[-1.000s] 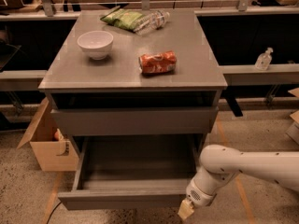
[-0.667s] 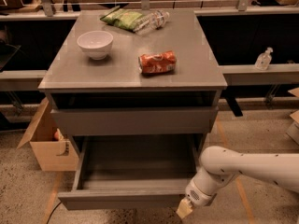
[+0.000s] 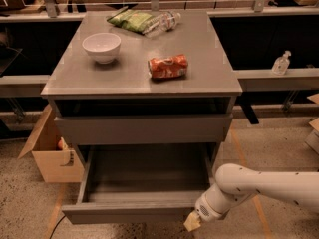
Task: Close middle drawer
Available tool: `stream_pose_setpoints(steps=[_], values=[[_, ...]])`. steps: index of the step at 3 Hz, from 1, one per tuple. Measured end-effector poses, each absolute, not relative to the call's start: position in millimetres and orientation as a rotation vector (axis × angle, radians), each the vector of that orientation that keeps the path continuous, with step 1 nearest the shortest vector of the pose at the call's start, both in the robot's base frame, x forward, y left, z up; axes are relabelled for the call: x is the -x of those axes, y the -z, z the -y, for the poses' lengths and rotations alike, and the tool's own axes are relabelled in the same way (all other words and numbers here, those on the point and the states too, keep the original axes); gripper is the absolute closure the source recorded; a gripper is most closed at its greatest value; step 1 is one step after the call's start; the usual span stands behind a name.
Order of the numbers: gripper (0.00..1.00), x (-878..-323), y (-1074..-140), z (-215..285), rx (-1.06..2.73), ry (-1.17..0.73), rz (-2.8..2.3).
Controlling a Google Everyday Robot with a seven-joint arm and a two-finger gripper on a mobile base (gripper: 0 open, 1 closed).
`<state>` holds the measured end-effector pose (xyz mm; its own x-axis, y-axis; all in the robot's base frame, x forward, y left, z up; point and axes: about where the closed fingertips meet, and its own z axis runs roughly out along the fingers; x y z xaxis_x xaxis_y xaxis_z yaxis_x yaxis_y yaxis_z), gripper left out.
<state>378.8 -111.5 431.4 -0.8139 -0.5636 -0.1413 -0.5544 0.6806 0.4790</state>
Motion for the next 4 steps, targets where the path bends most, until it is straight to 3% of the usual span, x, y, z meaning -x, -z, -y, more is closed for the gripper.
stream_pose_setpoints(steps=[4], values=[[1.0,-461.7,-408.4,84.2,-1.037,0.853,3.024]])
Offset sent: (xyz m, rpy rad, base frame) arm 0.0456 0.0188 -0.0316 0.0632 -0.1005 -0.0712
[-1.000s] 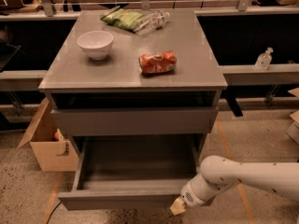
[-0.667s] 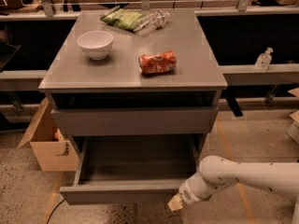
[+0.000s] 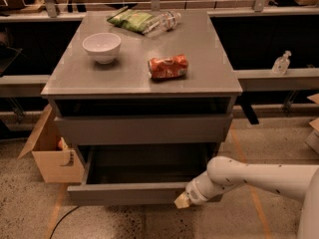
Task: Close middle drawer
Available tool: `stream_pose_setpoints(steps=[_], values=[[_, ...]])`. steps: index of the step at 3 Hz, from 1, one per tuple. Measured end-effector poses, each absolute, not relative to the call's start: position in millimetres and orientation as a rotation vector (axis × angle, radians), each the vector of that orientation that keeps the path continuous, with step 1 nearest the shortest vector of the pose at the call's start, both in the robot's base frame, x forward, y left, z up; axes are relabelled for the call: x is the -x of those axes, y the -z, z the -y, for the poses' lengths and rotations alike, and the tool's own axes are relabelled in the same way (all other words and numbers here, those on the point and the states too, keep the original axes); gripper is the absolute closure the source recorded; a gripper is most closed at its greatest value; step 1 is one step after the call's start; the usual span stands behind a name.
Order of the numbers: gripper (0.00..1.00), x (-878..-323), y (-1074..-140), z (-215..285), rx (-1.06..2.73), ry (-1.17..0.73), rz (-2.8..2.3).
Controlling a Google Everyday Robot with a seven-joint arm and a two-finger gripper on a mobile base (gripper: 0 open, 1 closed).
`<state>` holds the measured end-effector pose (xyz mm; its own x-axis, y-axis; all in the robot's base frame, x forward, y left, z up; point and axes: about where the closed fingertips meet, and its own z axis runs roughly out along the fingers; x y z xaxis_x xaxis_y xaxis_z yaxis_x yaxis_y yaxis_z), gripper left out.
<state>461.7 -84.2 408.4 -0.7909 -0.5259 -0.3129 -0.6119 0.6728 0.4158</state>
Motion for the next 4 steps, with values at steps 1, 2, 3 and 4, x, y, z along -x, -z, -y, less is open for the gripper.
stream_pose_setpoints(steps=[1,2,3,4], values=[[1.0,-489.2,-417.6,78.8,0.968,-0.734,-2.668],[1.0,-489.2,-417.5,78.7,0.968,-0.734,-2.668],[1.0,-499.3,-416.1,76.2,0.945,-0.712,-2.644],[1.0,-515.4,-416.6,76.3,0.915,-0.664,-2.607]])
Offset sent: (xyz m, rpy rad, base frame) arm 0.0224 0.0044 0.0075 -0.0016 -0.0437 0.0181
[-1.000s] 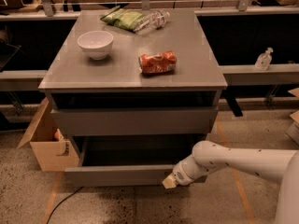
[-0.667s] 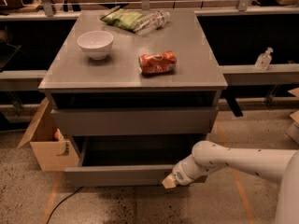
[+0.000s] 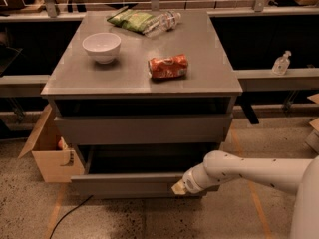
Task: Close middle drawer
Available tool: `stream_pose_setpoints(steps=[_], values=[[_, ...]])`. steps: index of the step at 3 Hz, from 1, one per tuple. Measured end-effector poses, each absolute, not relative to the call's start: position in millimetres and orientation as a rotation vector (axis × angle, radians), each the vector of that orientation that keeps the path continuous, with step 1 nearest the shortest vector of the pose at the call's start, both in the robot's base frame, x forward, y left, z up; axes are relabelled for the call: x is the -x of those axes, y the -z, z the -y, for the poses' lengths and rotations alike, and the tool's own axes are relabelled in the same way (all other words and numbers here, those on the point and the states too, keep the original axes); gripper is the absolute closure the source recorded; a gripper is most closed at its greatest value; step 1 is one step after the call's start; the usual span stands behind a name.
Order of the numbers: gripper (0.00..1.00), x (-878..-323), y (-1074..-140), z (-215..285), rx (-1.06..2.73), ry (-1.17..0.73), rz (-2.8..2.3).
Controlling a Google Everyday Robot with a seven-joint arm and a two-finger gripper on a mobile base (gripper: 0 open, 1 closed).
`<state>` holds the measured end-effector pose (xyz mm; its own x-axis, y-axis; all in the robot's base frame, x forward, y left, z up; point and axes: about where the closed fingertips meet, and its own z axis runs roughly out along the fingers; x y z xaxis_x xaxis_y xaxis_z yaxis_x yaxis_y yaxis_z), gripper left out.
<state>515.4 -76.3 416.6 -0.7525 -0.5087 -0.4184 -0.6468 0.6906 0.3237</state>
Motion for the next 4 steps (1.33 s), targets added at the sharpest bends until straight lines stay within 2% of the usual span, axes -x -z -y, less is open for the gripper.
stream_pose_setpoints(steps=[4], values=[[1.0,-598.4,-422.2,78.2,0.8,-0.507,-2.472]])
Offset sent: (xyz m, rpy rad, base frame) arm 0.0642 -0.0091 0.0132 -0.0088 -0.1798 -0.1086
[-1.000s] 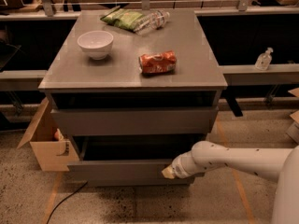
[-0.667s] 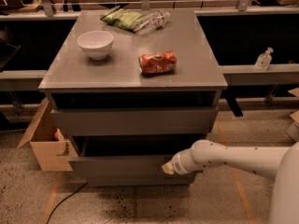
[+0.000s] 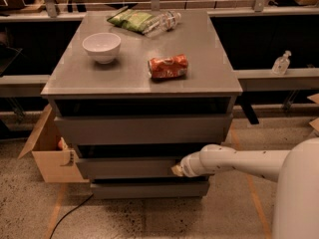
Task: Close middle drawer
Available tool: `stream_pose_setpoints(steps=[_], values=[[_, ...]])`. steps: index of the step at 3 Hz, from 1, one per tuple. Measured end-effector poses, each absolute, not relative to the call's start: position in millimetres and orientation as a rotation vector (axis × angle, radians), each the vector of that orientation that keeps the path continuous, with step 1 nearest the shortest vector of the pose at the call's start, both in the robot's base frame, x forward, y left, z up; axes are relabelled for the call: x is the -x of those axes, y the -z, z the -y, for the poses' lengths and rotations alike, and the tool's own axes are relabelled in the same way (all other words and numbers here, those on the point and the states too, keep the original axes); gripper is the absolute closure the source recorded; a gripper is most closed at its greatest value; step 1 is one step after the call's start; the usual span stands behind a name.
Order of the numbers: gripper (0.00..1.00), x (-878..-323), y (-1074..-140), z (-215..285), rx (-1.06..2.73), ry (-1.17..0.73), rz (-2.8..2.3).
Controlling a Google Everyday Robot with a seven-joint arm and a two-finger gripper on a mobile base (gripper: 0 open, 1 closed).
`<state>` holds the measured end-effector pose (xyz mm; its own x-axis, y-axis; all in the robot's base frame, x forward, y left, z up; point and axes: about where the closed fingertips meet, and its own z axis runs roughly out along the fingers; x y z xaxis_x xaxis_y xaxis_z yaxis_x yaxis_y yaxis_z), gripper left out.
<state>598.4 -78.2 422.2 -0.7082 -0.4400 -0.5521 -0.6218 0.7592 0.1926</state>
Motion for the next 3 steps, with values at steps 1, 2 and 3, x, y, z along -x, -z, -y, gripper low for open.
stream_pose_setpoints(steps=[1,2,3], values=[[1.0,-613.6,-427.7,76.5,0.807,-0.482,-2.447],[1.0,-618.7,-429.8,76.2,0.819,-0.482,-2.441],[1.0,-603.1,-420.3,86.5,0.789,-0.483,-2.501]])
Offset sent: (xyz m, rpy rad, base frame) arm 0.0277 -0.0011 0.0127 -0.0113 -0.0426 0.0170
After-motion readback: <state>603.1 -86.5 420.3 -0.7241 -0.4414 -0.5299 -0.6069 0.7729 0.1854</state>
